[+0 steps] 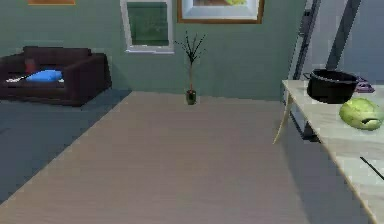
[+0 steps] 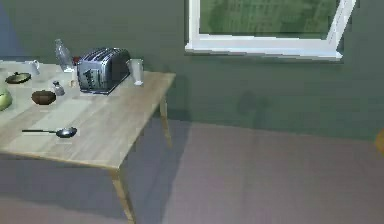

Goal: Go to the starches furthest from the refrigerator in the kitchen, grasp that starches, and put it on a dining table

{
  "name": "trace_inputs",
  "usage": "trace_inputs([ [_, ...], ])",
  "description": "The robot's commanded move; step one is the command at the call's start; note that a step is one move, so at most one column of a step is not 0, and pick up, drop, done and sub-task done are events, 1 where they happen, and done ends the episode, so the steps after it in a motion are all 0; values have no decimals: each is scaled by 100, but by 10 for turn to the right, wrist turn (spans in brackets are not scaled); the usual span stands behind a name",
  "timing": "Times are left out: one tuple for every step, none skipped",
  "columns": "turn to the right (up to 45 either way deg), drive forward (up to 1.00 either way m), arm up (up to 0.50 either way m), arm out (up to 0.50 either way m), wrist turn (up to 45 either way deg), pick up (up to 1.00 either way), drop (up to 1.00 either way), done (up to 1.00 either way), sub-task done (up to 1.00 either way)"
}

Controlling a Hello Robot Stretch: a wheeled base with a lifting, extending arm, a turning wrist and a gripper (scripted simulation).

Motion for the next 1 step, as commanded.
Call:
trace_inputs([
  [-390,0,0,0,0,0,0,0,0],
])
